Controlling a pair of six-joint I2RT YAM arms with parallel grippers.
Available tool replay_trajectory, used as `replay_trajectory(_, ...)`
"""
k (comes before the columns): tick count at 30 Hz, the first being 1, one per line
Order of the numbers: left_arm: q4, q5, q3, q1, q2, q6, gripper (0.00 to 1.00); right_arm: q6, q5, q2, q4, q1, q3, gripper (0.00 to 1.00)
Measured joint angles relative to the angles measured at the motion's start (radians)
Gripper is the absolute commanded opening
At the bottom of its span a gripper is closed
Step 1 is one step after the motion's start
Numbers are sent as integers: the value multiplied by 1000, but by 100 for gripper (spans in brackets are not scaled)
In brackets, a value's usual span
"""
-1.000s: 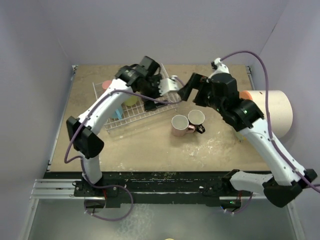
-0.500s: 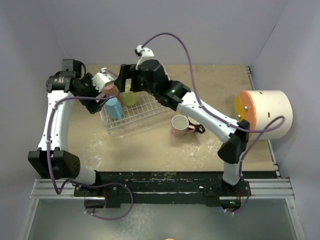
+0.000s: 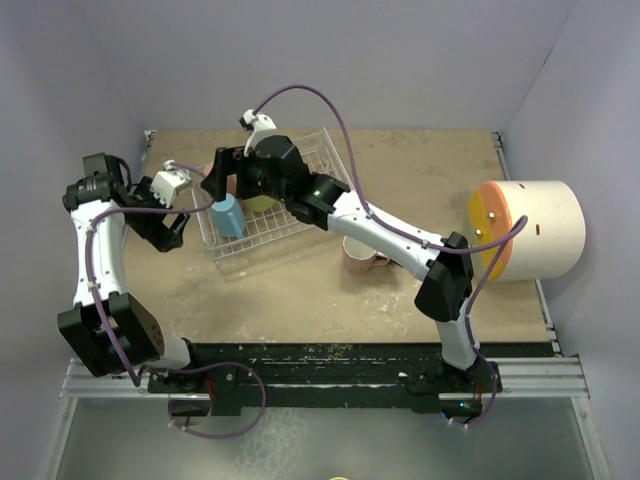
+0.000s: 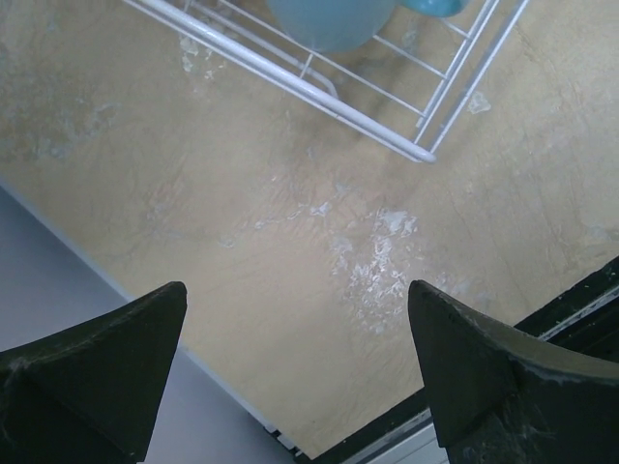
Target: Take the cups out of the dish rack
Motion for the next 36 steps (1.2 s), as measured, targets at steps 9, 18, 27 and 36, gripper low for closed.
replay_trajectory(9,138,14,-104,-41,-114,58,99,3,-285,-88,-85,-95,7,97)
replay_trajectory(18,222,-123,-121,-198,-120,-15,100,21,-472,-119,-147,-172,-29,100)
replay_trajectory(27,275,-189,-188,-159,-134,-43,99,68,-576,-214,-89,-305,-134,100)
replay_trajectory(36,245,156,237,163,11,-278,99,-11,-346,-203,-128,-277,-134,94)
